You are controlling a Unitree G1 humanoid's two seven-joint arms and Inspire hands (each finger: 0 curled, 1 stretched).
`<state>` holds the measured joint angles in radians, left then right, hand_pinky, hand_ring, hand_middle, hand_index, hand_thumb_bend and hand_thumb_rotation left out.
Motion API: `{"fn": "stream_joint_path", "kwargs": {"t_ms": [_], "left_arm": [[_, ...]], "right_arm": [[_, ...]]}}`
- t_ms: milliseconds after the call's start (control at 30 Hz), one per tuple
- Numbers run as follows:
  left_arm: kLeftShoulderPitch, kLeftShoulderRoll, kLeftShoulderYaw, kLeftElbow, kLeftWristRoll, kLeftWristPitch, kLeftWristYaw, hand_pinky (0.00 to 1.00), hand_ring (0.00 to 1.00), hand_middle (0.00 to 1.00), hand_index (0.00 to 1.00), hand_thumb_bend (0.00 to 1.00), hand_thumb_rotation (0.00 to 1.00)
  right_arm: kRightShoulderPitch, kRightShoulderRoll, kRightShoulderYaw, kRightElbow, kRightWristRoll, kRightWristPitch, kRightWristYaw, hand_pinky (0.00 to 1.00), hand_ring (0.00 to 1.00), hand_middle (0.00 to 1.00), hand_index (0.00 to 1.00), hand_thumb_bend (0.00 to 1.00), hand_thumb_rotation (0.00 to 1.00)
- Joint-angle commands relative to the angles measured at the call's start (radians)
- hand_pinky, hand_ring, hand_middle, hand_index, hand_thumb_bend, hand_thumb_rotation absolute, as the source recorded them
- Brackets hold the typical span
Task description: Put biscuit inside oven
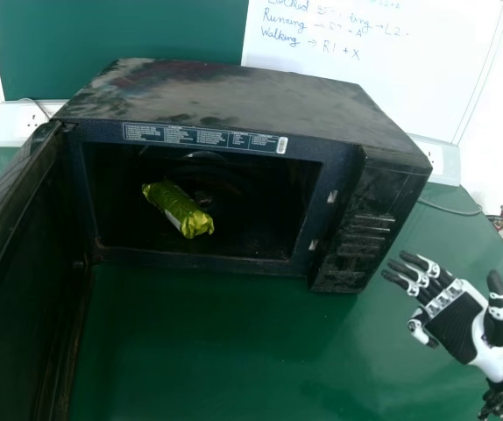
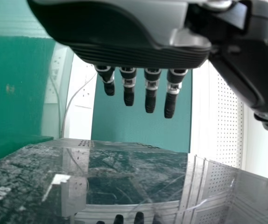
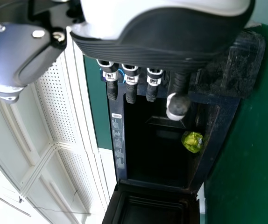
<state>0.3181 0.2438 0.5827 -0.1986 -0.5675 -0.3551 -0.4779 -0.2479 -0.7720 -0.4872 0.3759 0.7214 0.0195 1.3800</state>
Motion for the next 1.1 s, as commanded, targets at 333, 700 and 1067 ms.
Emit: {"fn": "stream_joint_path", "kwargs": {"t_ms": [333, 700, 1067], "left_arm": [[-0.032, -0.05, -0.015, 0.092, 0.091, -0.231, -0.015, 0.69, 0.92, 0.98, 0.96, 1.0, 0.96], [-0.027, -0.079, -0.057, 0.147, 0.237, -0.45, 0.038, 0.67, 0.93, 0.98, 0.96, 1.0, 0.97], [-0.022, -0.03, -0.087, 0.248, 0.312, -0.622, 0.05, 0.65, 0.92, 0.98, 0.96, 1.0, 0.97]], "right_arm": [[-0.062, -0.02, -0.014, 0.125, -0.038, -0.007, 0.014, 0.0, 1.0, 1.0, 1.0, 0.96, 0.87], [-0.075, -0.008, -0.008, 0.131, -0.059, -0.037, 0.016, 0.0, 1.0, 1.0, 1.0, 1.0, 0.89], [-0.079, -0.01, -0.006, 0.143, -0.077, -0.055, 0.008, 0.0, 1.0, 1.0, 1.0, 0.97, 0.91]]}}
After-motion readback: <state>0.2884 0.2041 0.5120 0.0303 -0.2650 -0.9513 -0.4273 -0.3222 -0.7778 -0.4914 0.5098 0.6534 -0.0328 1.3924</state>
